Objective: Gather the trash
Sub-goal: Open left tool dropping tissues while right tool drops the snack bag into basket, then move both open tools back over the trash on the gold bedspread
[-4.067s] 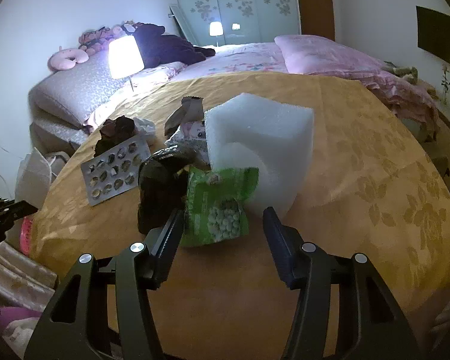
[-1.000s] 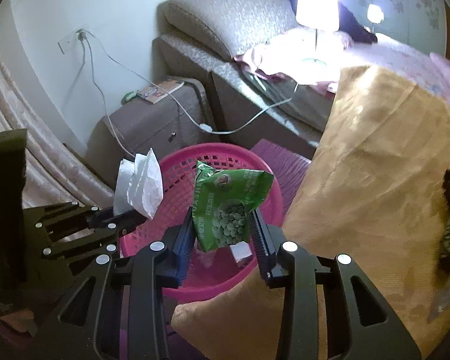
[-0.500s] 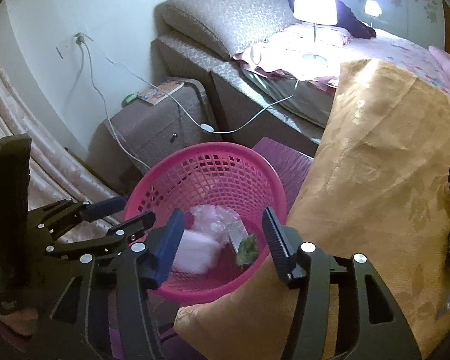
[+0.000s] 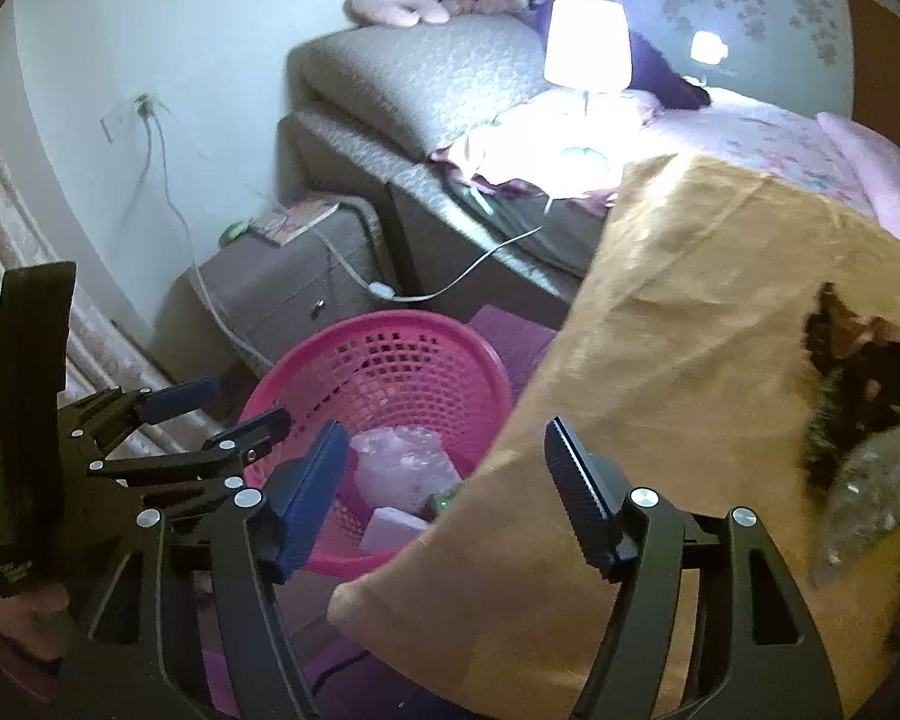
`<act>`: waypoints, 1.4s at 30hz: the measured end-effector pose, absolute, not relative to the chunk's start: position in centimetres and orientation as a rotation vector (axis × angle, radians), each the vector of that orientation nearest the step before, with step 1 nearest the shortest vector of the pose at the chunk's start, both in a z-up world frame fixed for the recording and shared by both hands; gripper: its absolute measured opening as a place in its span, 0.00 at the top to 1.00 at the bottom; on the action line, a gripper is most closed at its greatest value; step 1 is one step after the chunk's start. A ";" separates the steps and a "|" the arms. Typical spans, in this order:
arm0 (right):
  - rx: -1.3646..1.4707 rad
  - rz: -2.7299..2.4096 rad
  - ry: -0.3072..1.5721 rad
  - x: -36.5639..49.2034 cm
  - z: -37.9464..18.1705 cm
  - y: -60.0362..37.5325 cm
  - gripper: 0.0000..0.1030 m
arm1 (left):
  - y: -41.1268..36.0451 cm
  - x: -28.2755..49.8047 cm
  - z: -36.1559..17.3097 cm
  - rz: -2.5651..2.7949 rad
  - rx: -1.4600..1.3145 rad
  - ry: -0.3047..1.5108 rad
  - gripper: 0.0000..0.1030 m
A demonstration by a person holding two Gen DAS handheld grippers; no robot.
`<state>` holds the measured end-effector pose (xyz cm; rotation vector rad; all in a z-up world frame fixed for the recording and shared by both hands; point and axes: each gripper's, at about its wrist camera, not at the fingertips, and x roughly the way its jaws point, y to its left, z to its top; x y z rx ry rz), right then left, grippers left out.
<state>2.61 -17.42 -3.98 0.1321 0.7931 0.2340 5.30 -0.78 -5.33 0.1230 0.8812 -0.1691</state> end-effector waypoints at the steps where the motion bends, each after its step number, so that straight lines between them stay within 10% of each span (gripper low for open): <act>1: 0.136 0.219 0.781 2.2 -3.7 -18.0 0.36 | -1.0 5.1 -5.2 -0.178 0.125 0.875 0.34; 42: 0.290 -0.319 0.669 -11.5 -4.9 -36.9 0.32 | -20.1 0.1 -3.7 -0.813 0.280 0.848 0.32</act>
